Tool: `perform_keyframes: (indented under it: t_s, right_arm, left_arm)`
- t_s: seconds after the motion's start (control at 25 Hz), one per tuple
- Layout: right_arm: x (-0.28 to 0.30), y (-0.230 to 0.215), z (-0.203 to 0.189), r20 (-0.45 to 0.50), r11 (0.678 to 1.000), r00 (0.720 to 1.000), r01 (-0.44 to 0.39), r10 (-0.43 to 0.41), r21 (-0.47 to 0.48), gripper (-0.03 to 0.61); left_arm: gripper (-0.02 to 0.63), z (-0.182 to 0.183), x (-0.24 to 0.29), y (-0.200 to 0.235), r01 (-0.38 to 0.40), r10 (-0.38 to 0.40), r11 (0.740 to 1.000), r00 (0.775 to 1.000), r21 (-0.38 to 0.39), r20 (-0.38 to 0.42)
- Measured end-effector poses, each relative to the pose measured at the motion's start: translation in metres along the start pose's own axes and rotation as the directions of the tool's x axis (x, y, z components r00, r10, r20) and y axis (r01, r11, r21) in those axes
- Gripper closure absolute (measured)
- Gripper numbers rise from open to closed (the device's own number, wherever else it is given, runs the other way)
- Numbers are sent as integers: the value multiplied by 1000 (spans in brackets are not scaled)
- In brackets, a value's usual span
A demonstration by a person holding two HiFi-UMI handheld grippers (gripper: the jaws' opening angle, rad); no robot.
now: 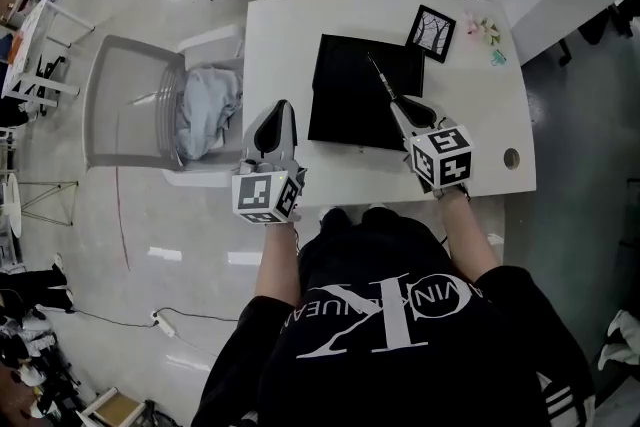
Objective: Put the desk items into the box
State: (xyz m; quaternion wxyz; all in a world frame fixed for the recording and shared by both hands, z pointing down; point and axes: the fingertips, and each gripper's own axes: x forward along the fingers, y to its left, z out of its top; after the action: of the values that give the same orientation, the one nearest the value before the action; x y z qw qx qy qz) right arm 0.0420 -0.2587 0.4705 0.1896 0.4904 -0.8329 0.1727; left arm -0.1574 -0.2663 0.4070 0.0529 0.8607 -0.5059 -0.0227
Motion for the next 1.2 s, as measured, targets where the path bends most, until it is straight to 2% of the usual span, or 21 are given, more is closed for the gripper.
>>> perform_keyframes:
  t_s: [0.2,0.52,0.92,1.2]
  right_arm:
    - [17,24,-5,-60,994,994,-98,95,-48,511]
    - [36,53,-15,-164,966,962,-238,220,-98,511]
    - [46,63,-36,-294,931,911,-340,290,-136,511]
    - [48,62,-50,-372,921,886,-355,277,-158,511]
  left_arm:
    - [603,2,-6,13,-29,29,1000,1000,3,9]
    - [603,7,-15,31,-76,76,997,997,3,19]
    - [603,1,-16,37,-99,99,995,995,-12,9]
    - [603,-5,-14,36,-99,99,995,995,-19,-3]
